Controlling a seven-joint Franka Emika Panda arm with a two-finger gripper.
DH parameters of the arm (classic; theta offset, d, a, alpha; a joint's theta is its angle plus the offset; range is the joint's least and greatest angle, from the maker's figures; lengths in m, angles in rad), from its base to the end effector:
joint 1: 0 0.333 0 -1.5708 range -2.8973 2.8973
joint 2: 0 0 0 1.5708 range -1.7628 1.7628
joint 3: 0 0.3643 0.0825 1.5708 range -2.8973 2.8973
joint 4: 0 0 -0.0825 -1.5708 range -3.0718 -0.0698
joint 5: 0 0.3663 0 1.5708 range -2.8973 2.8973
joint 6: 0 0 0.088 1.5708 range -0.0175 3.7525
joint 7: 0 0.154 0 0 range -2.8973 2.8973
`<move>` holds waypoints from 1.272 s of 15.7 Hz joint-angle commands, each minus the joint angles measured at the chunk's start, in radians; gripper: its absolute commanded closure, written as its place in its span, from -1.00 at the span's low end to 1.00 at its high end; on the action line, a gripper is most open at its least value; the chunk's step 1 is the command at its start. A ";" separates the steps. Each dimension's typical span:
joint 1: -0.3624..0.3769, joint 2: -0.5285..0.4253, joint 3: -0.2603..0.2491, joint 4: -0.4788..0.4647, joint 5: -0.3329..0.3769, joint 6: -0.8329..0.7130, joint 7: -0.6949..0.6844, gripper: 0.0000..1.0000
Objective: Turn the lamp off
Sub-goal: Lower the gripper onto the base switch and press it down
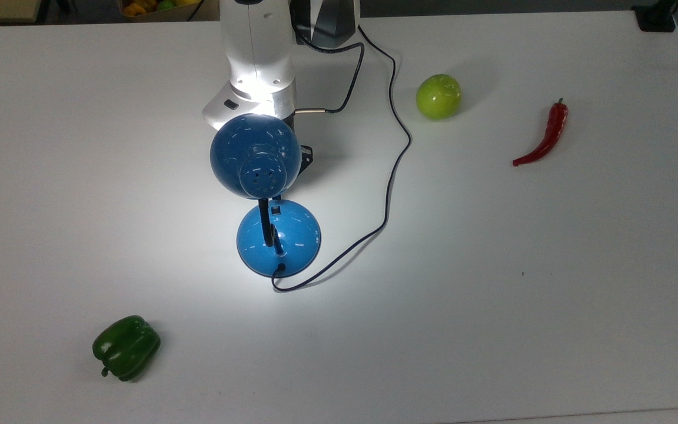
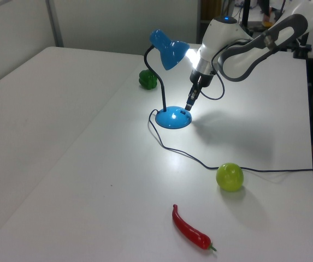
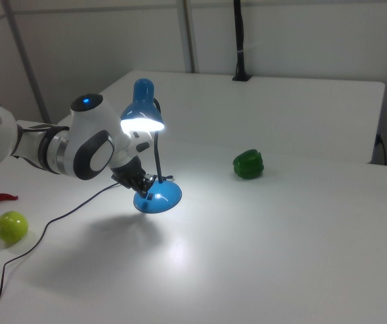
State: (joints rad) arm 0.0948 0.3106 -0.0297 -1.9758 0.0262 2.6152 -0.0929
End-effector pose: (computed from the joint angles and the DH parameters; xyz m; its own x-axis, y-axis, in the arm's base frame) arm 0.6520 0.0437 0.3593 0.9368 0.1357 0.3226 0.1368 -0.9904 0.0193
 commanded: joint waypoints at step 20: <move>-0.007 0.050 -0.001 -0.011 -0.031 0.097 -0.016 1.00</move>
State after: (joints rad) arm 0.0920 0.3503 -0.0298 -1.9757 0.0123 2.6830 -0.0936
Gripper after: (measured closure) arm 0.991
